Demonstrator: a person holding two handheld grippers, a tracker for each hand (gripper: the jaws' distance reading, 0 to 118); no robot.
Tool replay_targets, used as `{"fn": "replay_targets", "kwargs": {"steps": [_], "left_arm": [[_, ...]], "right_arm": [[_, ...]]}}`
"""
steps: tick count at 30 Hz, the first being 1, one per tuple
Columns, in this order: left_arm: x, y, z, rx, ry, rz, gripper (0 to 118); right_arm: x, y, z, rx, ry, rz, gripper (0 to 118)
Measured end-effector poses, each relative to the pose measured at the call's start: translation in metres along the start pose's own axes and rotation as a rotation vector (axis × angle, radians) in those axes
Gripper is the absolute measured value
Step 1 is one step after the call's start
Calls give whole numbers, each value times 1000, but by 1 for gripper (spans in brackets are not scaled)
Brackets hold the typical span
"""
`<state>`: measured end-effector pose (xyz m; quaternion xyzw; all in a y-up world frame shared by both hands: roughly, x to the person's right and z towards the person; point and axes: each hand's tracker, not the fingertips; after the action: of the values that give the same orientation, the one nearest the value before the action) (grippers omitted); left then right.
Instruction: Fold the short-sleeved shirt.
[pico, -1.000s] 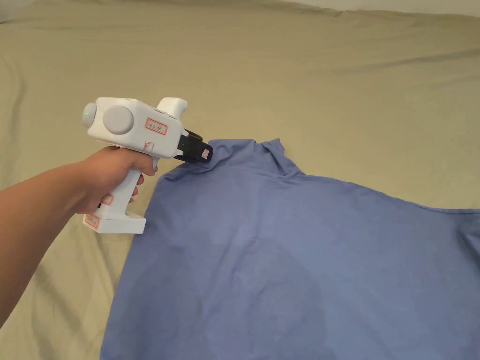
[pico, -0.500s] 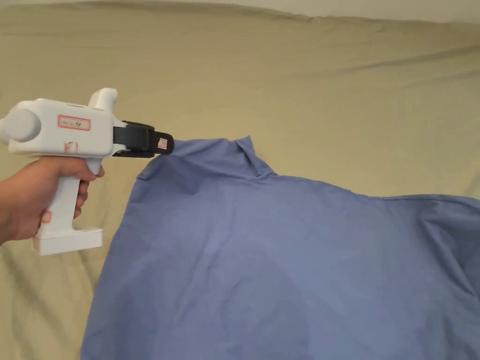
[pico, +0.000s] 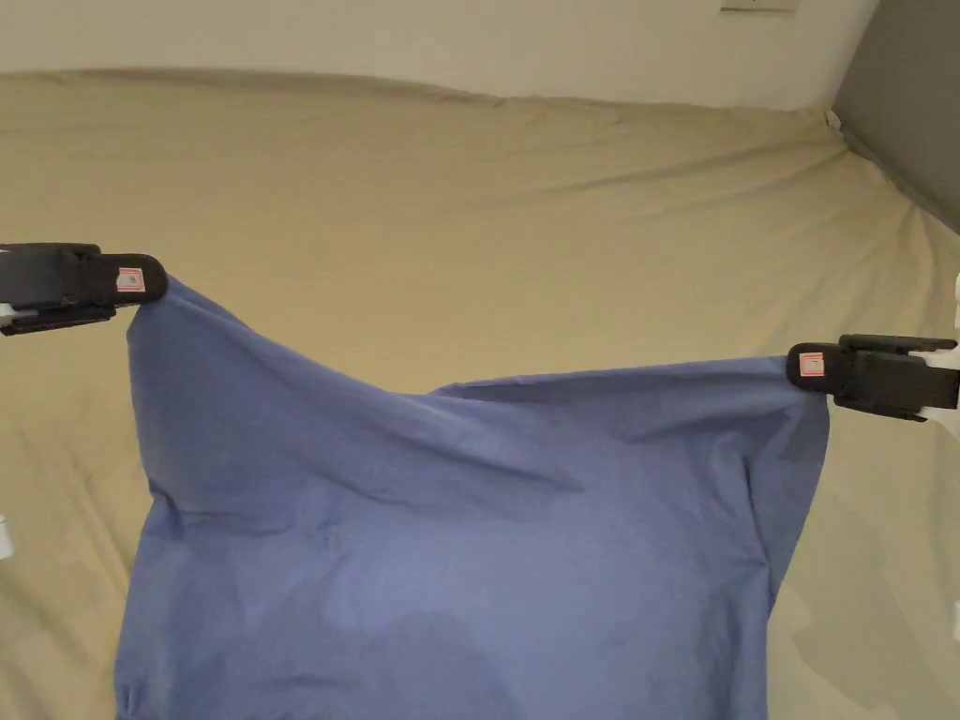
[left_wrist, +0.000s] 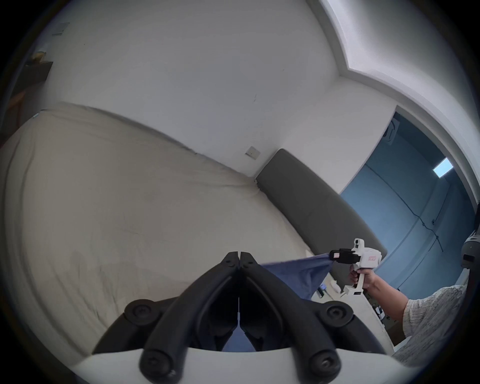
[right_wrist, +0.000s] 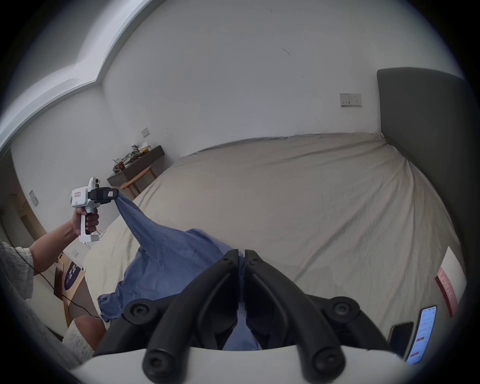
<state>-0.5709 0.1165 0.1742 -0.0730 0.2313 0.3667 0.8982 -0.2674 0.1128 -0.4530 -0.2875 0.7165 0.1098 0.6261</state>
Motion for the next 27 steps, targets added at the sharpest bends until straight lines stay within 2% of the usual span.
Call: {"fn": "replay_targets", "kwargs": {"steps": [4,16,27], "left_arm": [[41,3,47,72,11,-12,0],[103,38,168,215,55,-76,0],[175,111,206,306,88,-164,0]], "right_arm": [[-17,8,33,17,9,20,2],[-62,56,129,154,1,58,2],[-84,132,164,234,-28,123,2]]}}
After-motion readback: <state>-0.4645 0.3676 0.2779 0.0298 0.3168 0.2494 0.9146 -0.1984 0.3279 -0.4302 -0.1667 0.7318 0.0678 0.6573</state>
